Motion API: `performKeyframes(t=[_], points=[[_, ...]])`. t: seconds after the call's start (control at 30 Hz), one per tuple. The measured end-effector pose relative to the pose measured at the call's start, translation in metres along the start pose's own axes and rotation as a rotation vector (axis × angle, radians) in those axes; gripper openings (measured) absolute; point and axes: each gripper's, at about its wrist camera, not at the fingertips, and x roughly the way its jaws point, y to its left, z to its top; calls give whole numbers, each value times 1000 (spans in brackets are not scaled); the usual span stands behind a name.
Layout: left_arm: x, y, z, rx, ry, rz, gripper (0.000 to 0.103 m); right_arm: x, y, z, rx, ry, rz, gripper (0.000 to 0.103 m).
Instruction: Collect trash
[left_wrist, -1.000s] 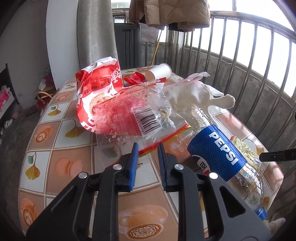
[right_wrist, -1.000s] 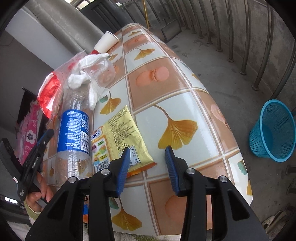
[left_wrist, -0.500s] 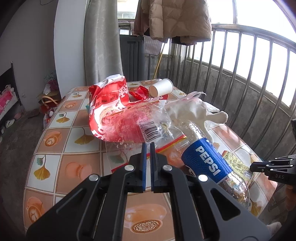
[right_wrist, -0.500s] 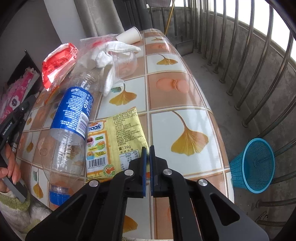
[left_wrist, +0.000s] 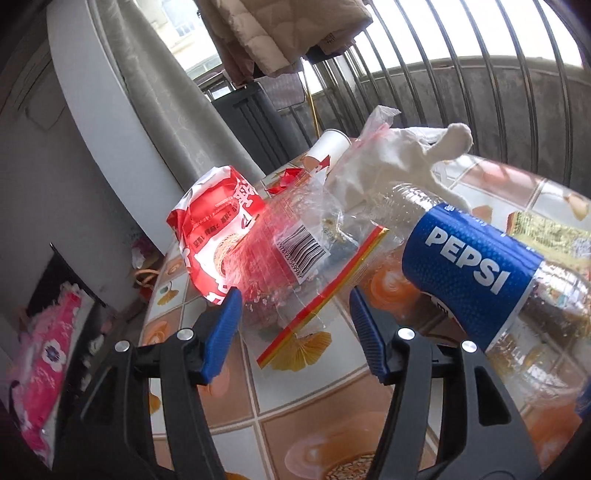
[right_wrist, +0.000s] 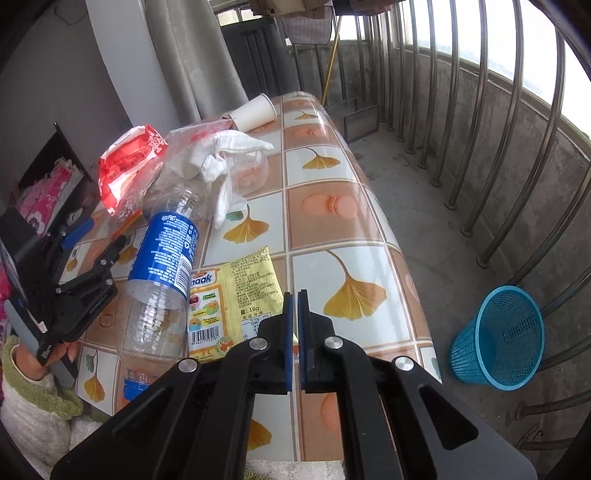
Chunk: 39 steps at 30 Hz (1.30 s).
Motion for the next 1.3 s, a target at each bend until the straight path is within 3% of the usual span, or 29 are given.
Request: performKeyframes(t=[0.2, 0.27, 0.3, 0.33, 0.4, 0.5, 0.67, 0.87, 1.1, 1.17, 1.3], points=[[-6, -6, 3, 27, -10, 4, 11, 2, -1, -5, 13, 36, 58, 4], [-8, -5, 2, 17, -10, -9, 4, 6, 0, -10, 6, 75, 68, 9], [-9, -3, 2, 8, -10, -15, 2, 10, -1, -13, 17, 107, 86, 19], [-10, -3, 0, -1, -11, -18, 1, 14, -4, -15, 45, 137, 111, 31], [-10, -1, -2, -20, -7, -26, 0, 23, -10, -22, 121, 194, 171, 37], [-11, 5, -2, -50, -6, -31, 0, 36, -19, -30, 218, 264, 229, 37], [-10, 11, -4, -86, 3, -53, 0, 49, -22, -28, 322, 276, 279, 38], [-10, 11, -3, -93, -1, -67, 0, 61, -13, -14, 392, 252, 250, 38], [-10, 14, -4, -108, -6, -81, 0, 69, 7, 0, 306, 209, 108, 25], [-10, 15, -4, -114, -9, -84, 0, 70, 12, 0, 275, 199, 75, 16], [-14, 16, -4, -114, -20, -80, 0, 67, 12, 1, 257, 176, 100, 7]])
